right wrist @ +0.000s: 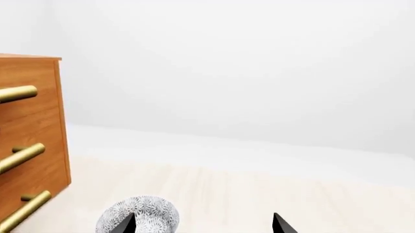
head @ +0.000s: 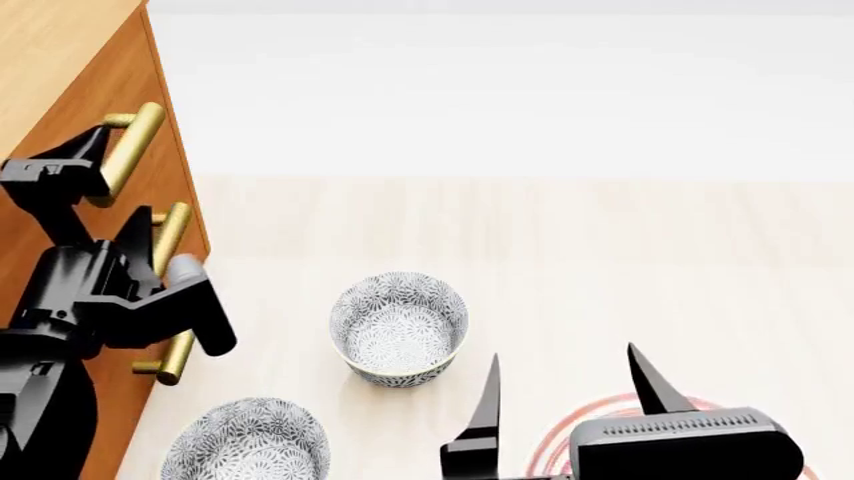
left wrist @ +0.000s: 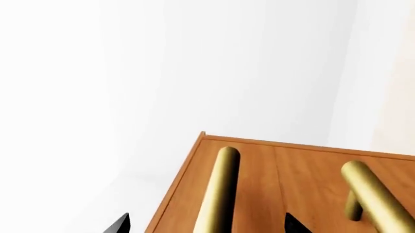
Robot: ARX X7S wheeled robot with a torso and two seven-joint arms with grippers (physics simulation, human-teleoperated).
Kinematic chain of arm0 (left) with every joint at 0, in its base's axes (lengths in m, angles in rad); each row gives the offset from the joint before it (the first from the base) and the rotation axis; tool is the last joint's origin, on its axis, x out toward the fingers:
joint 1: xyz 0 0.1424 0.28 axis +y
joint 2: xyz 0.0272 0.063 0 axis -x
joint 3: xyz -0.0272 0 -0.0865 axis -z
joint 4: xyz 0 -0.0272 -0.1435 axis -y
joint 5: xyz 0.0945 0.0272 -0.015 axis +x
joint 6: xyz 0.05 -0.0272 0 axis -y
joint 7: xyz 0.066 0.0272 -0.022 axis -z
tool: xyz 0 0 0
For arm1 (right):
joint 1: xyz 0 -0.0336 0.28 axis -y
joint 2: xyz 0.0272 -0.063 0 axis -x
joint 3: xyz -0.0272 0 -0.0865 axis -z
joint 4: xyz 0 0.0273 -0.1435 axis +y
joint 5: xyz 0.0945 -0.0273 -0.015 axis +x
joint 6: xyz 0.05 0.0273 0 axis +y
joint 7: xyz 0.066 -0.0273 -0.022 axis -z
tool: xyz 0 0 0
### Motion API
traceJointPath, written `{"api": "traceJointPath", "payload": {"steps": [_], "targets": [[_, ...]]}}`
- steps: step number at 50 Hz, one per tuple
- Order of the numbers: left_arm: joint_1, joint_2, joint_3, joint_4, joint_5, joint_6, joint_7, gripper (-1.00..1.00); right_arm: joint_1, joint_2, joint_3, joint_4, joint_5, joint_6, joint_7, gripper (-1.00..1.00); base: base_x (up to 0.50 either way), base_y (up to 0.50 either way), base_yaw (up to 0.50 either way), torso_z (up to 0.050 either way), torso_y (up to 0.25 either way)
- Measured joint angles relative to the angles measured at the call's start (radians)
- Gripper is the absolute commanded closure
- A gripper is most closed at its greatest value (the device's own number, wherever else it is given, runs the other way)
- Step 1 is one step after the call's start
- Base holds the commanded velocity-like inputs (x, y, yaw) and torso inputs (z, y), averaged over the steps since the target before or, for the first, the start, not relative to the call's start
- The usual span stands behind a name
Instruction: Open the top drawer of the cabinet.
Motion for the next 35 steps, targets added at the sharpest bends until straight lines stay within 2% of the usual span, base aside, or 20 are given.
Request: {"api": "traceJointPath", "payload": {"steps": [3, 4, 22, 35], "targets": [[-0.001, 0.001, 0.001, -0.008, 0.002, -0.002, -0.004, -1.0, -0.002, 0.0, -0.002, 0.003, -0.001, -0.004, 0.0, -1.0, 0.0, 0.0, 0.0, 0.0, 0.0], [-0.002, 0.001, 0.002, -0.011, 0.003, -0.002, -0.005, 1.0, -0.002, 0.0, -0.002, 0.004, -0.001, -0.005, 0.0, -1.0, 0.0, 0.0, 0.0, 0.0, 0.0], [-0.008, -0.001, 0.015, -0.019, -0.005, -0.015, -0.021, 1.0, -0.007, 0.004, -0.008, 0.012, -0.002, -0.017, 0.005, -1.0, 0.0, 0.0, 0.0, 0.0, 0.0], [-0.011, -0.004, 0.019, 0.02, -0.012, -0.039, 0.013, 1.0, -0.012, 0.008, -0.009, 0.006, 0.0, -0.017, 0.011, -1.0, 0.0, 0.0, 0.0, 0.0, 0.0]]}}
